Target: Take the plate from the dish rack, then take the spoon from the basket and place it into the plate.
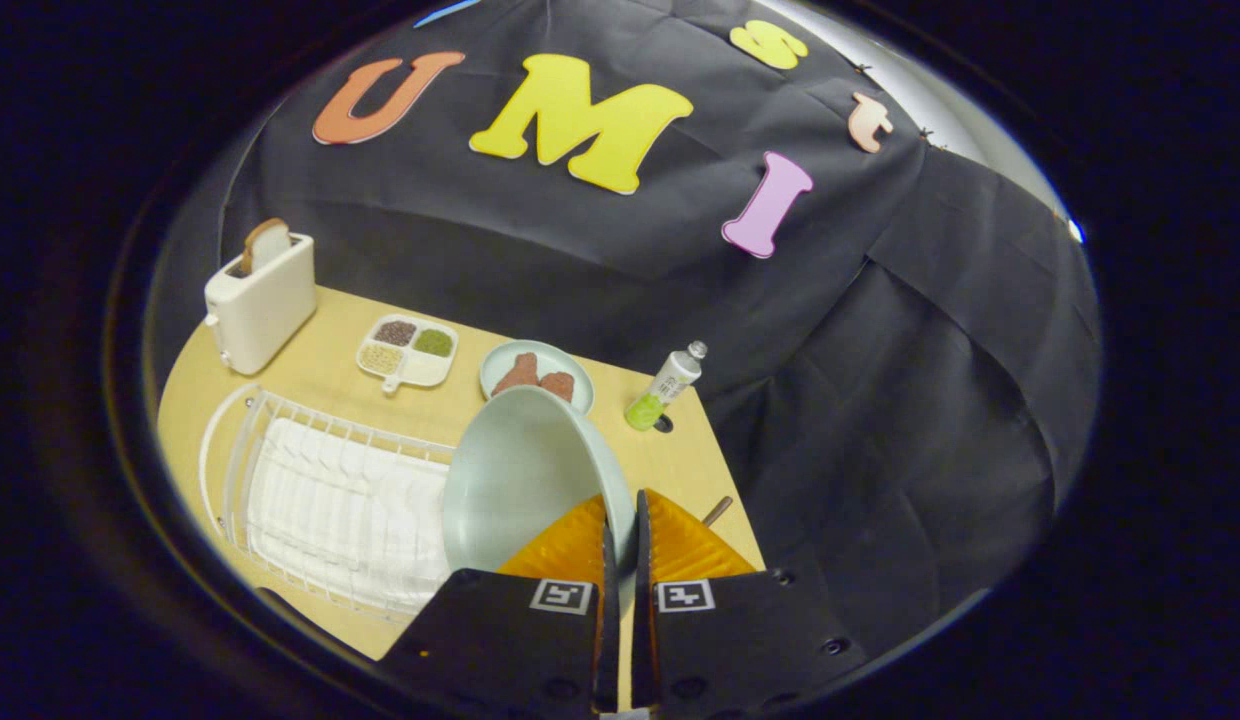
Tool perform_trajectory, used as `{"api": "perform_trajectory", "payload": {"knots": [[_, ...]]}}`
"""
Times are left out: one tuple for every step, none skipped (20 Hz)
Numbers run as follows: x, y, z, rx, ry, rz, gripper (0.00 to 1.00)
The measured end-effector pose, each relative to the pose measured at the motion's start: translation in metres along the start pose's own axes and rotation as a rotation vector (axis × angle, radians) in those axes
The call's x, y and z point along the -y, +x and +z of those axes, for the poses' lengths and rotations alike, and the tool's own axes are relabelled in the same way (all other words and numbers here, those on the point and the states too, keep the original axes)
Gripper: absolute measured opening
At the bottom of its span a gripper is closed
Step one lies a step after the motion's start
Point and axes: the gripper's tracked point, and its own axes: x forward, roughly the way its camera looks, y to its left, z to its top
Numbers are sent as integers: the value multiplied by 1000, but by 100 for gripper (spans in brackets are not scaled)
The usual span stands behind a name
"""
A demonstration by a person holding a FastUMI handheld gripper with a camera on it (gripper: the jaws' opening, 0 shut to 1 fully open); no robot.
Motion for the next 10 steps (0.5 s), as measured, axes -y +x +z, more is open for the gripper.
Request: {"api": "perform_trajectory", "payload": {"knots": [[3, -5, -8, 13, 18, 32, 10], [5, -11, -17, 19, 41, 67, 10], [7, -16, -28, 20, 61, 105, 10], [7, -22, -39, 14, 87, 149, 10], [7, -25, -50, 11, 116, 195, 10], [6, -28, -61, 6, 139, 234, 10], [6, -30, -76, -2, 165, 271, 10], [6, -31, -92, -19, 187, 303, 10], [3, -32, -107, -27, 212, 337, 10], [0, -32, -122, -34, 222, 364, 10]]}}
